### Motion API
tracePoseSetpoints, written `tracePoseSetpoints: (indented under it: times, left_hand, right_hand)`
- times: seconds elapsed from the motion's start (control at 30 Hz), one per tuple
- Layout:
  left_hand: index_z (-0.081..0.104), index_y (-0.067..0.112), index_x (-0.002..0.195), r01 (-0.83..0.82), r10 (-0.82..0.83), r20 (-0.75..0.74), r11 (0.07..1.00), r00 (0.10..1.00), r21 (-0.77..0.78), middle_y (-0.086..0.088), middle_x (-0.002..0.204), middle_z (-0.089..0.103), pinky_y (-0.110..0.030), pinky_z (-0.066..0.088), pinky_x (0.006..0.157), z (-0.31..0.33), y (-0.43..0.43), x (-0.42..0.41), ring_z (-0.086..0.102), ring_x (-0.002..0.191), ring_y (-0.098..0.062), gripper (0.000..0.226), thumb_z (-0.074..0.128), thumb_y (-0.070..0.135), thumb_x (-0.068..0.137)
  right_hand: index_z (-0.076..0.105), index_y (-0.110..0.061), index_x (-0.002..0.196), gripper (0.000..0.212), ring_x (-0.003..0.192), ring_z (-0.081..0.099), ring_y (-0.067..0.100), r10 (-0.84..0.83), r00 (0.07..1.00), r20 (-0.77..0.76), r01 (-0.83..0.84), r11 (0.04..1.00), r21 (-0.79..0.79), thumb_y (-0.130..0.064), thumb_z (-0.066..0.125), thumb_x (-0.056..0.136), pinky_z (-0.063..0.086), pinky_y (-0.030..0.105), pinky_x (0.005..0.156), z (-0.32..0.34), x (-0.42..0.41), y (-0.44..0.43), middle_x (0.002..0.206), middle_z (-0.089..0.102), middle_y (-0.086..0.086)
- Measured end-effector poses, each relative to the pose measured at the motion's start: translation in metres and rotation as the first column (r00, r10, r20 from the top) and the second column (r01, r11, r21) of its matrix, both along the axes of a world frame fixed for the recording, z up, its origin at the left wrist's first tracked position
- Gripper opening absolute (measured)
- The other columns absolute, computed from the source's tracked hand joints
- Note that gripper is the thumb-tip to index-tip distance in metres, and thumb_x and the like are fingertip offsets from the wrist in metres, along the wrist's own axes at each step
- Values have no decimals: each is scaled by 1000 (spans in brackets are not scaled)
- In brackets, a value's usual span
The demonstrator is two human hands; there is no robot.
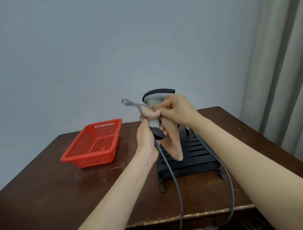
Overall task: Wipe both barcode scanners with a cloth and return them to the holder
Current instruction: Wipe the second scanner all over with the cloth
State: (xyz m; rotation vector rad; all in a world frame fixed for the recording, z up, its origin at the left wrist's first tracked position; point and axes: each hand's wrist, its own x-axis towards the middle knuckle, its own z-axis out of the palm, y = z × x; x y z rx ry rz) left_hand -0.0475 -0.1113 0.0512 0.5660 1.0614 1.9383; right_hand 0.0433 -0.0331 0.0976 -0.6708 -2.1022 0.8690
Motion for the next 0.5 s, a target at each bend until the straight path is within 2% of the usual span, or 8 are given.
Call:
tracePoseSetpoints:
  times: [0.07, 0.17, 0.23, 0.27, 0.3, 0.37, 0.43, 0.5]
  left_hand:
    - [62, 6, 106, -10, 10, 1, 999, 1000, -35, -10, 79, 66, -28, 50, 49, 0, 0, 2, 59, 56, -16, 50, 40, 50, 97]
    - [59, 6, 113, -12, 12, 10, 1000, 1000, -28, -11, 85, 65, -27, 51, 48, 3, 3, 1, 59, 60, -16, 49, 40, 48, 97]
    - [60, 4, 109, 1, -1, 18, 1000, 1000, -9, -10, 78, 65, -28, 50, 49, 5, 4, 2, 58, 56, -15, 50, 38, 48, 98]
    - [61, 4, 106, 0, 0, 24, 1000, 1000, -8, -10, 75, 65, -29, 49, 51, 5, 4, 2, 57, 54, -15, 50, 38, 48, 98]
    - [63, 5, 102, -4, 4, 32, 1000, 999, -8, -9, 73, 65, -30, 49, 53, 4, 5, 1, 58, 54, -15, 50, 38, 48, 98]
    - [65, 8, 97, -6, 6, 44, 1000, 999, 4, -7, 72, 67, -29, 50, 56, 3, 5, -1, 60, 56, -16, 49, 38, 48, 98]
    - [66, 9, 92, -7, 6, 56, 1000, 998, 25, -7, 72, 69, -27, 50, 52, 3, 4, -2, 63, 57, -16, 46, 39, 45, 99]
    - [66, 9, 89, -9, 7, 69, 1000, 998, 24, -6, 70, 70, -25, 50, 50, 2, 4, -2, 64, 56, -15, 43, 40, 41, 100]
  right_hand:
    - [73, -31, 106, 33, 89, 58, 14, -209, 976, 56, 191, 954, 231, -11, 56, 86, 46, 28, 80, 2, -3, 11, 93, 53, -7]
    - [72, -33, 109, 38, 96, 54, 13, -245, 969, 16, 237, 949, 209, -9, 54, 84, 43, 26, 84, 2, -4, 14, 98, 55, -7]
    - [73, -33, 106, 39, 97, 59, 11, -166, 986, 24, 161, 977, 140, -9, 54, 82, 47, 28, 84, 1, -2, 9, 94, 61, -15]
    - [74, -34, 102, 39, 93, 62, 11, -85, 996, 30, 82, 993, 84, -8, 53, 82, 50, 28, 79, 1, -1, 8, 90, 64, -17]
    - [74, -34, 96, 39, 85, 65, 12, 3, 1000, 30, -3, 1000, 8, -4, 53, 83, 51, 24, 70, 2, 2, 4, 85, 68, -13]
    - [75, -34, 81, 44, 68, 67, 21, 180, 984, 3, -178, 975, -136, 4, 52, 84, 52, 21, 56, 4, 6, -4, 79, 71, 8]
    - [76, -35, 67, 49, 60, 64, 26, 284, 959, 11, -278, 945, -172, 6, 55, 82, 53, 24, 53, 4, 8, -7, 76, 65, 18]
    - [77, -32, 64, 47, 59, 62, 25, 315, 949, 26, -306, 937, -166, 7, 57, 81, 55, 29, 57, 2, 7, -10, 76, 62, 20]
